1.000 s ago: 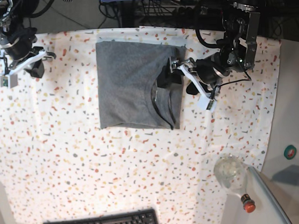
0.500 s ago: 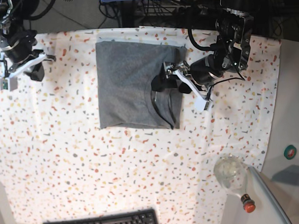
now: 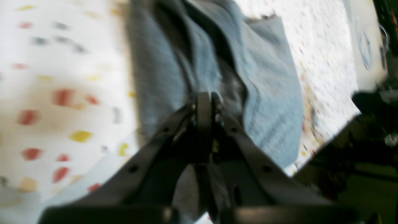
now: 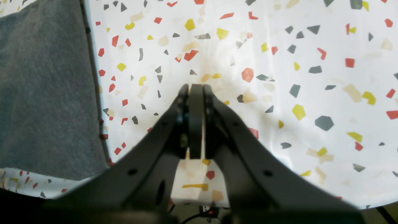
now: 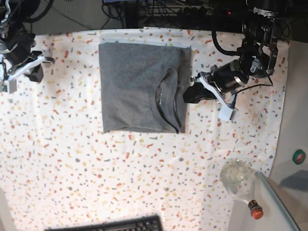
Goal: Layout the t-shirt on the table in an organized manner, then fold the t-shirt properly
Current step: 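Tuck the loose shirt edge under with the left gripper, then smooth the folded shirt with the left gripper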
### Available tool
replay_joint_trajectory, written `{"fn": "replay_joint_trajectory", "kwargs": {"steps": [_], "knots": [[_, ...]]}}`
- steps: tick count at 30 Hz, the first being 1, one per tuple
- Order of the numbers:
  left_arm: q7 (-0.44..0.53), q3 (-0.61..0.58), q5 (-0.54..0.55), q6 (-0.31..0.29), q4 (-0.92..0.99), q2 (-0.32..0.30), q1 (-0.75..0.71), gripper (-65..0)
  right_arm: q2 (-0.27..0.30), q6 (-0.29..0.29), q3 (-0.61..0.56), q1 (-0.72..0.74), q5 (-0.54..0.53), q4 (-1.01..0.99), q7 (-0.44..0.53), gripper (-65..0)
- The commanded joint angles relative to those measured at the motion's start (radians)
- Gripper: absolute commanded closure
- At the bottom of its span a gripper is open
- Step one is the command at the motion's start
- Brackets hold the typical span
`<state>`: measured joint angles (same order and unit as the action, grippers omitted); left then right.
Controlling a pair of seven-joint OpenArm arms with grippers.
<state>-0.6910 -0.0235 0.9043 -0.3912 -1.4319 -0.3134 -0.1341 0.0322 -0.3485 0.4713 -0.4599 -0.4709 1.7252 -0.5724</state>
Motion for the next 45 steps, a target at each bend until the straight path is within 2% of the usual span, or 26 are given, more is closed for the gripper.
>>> {"fn": "replay_joint_trajectory", "kwargs": {"steps": [1,5,10,12,17,23,24,27,29,33,39,40,41,45], "knots": [[0.023,0.007,0.020,-0.002,-0.016,-0.013,0.012,0.0,0.007,-0.004,0.002,0.011,-0.012,0.014,0.019,0.0],[0.023,0.007,0.025,-0.002,-0.017,-0.007,0.012,-1.6,0.007,-0.004,0.001,0.014,-0.012,0.014,0.019,0.0],[0.023,0.007,0.023,-0.007,-0.023,-0.007,0.012,-53.2,0.007,-0.004,0.001,0.014,-0.012,0.014,0.019,0.0],[0.024,0.007,0.019,-0.007,-0.014,-0.005,0.015,-65.0,0.007,-0.004,-0.001,0.014,-0.012,0.014,0.019,0.0],[0.024,-0.017,0.019,-0.005,0.053,0.006,0.044,-65.0,0.007,-0.004,-0.003,0.017,-0.012,0.012,0.019,0.0],[0.027,-0.163,0.019,0.001,0.216,0.020,0.123,-65.0,0.007,-0.004,-0.003,0.017,-0.012,0.012,0.019,0.0],[0.027,-0.164,0.019,0.010,0.234,0.027,0.126,-65.0,0.007,-0.004,-0.003,0.017,-0.012,0.012,0.019,0.0],[0.029,-0.146,0.019,0.088,0.259,0.029,0.126,-65.0,0.007,-0.004,0.005,0.014,-0.012,0.012,0.019,0.0],[0.029,-0.154,0.019,0.108,0.259,0.027,0.127,-65.0,0.007,-0.004,0.005,0.014,-0.012,0.012,0.019,0.0],[0.024,-0.166,0.017,0.108,0.254,0.033,0.130,-65.0,0.007,-0.004,0.002,0.014,-0.012,0.012,0.019,0.0],[0.024,-0.241,-0.057,0.110,0.259,0.036,0.133,-65.0,0.007,-0.004,0.001,0.014,-0.012,0.012,0.019,0.0],[0.024,-0.241,-0.064,0.110,0.262,0.036,0.133,-63.5,0.007,-0.004,0.002,0.014,-0.012,0.012,0.019,0.0],[0.024,-0.240,-0.067,0.110,0.262,0.036,0.133,-57.9,0.007,-0.004,0.004,0.014,-0.012,0.012,0.019,0.0],[0.024,-0.234,-0.067,0.110,0.262,0.035,0.133,-23.7,0.007,-0.004,0.005,0.014,-0.012,0.012,0.019,0.0]]}}
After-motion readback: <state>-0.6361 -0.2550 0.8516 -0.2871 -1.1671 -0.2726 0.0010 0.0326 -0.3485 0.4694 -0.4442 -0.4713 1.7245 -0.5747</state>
